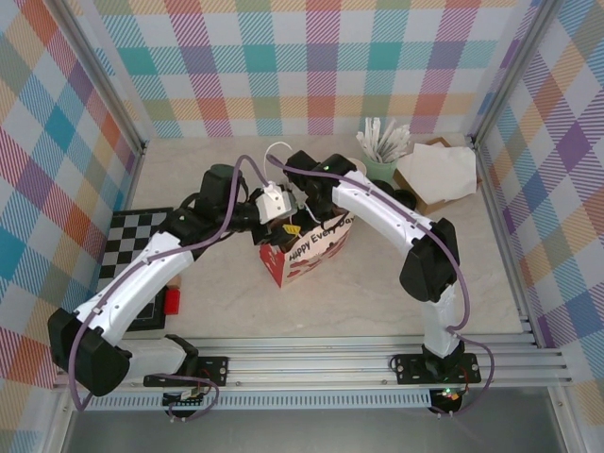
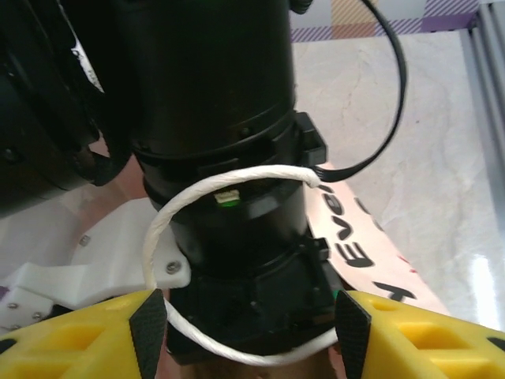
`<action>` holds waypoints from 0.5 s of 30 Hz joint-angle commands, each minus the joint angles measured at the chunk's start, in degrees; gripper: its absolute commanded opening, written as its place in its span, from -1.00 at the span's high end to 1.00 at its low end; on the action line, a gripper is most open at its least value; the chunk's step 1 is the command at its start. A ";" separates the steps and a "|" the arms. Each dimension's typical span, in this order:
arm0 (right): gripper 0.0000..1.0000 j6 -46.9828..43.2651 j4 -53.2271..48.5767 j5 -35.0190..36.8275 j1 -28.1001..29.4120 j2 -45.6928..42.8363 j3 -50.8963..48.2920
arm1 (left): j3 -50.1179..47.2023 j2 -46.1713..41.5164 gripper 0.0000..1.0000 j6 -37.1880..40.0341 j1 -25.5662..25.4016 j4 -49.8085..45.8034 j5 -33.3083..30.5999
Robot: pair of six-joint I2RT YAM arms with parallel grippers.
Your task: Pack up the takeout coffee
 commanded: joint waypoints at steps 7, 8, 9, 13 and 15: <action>1.00 0.61 -1.10 -1.17 -0.02 -0.01 1.76 | 0.70 0.11 -0.22 -2.13 1.00 9.98 -2.70; 1.00 0.60 -1.00 -1.26 -0.02 -0.04 1.76 | 0.68 -0.02 -0.23 -1.98 1.10 9.70 -2.04; 1.00 0.60 -0.91 -1.35 -0.02 -0.06 1.84 | 0.91 0.11 -0.22 -1.72 1.10 9.08 -0.95; 1.00 0.76 -0.84 -1.33 -0.02 0.16 2.25 | 3.38 2.22 -0.08 -0.49 1.10 3.71 4.49; 1.00 1.15 -0.80 -1.35 -0.03 0.16 2.31 | 3.64 2.79 0.05 -0.16 1.01 2.95 4.79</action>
